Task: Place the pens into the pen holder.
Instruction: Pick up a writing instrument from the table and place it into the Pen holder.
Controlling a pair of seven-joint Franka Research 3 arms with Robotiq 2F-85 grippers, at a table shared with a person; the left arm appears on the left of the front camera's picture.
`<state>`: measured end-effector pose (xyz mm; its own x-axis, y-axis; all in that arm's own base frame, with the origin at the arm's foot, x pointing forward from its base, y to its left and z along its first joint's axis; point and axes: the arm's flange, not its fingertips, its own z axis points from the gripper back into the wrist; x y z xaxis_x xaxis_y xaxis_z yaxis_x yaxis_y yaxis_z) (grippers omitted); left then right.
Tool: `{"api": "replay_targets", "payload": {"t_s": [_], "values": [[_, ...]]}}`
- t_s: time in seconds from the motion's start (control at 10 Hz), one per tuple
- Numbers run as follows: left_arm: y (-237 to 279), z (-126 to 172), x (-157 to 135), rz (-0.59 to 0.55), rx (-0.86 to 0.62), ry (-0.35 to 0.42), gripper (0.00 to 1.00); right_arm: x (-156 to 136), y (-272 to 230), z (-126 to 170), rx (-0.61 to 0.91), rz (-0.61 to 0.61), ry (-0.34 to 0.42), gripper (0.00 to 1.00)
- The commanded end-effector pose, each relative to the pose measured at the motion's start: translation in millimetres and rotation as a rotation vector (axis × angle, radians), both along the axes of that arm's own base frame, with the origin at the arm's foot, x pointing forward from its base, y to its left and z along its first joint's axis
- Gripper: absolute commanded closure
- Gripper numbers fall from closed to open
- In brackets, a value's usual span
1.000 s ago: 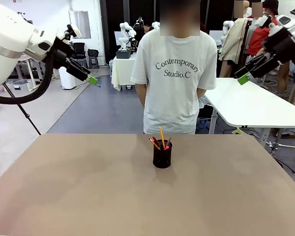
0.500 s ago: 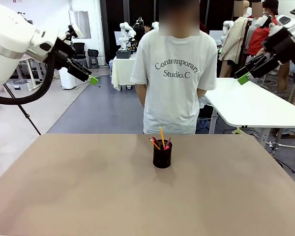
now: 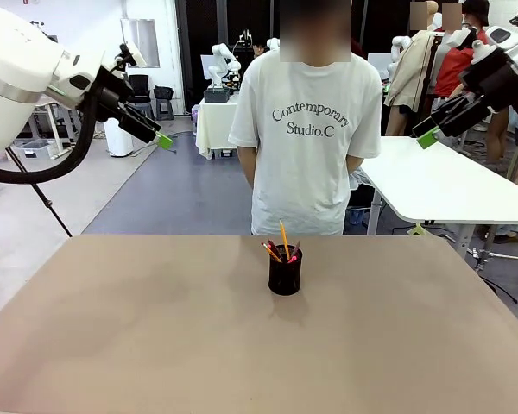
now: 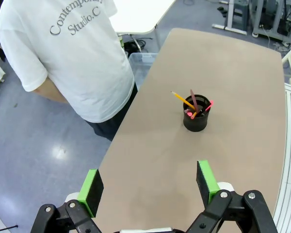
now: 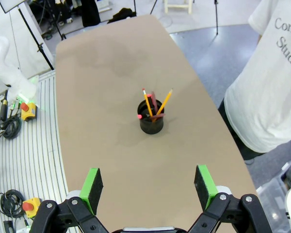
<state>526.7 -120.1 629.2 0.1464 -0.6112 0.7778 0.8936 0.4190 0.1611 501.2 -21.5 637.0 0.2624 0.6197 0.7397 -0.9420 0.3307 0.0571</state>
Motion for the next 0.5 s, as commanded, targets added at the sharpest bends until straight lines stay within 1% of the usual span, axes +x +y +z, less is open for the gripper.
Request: {"api": "replay_targets", "payload": {"t_s": [0.0, 0.4], "values": [[2.5, 1.2, -0.5, 0.005, 0.004, -0.002, 0.00, -1.9, 0.4, 0.7, 0.001, 0.001, 0.000, 0.00], [2.5, 1.2, -0.5, 0.005, 0.004, -0.002, 0.00, -1.9, 0.4, 0.7, 0.001, 0.001, 0.000, 0.00]]}}
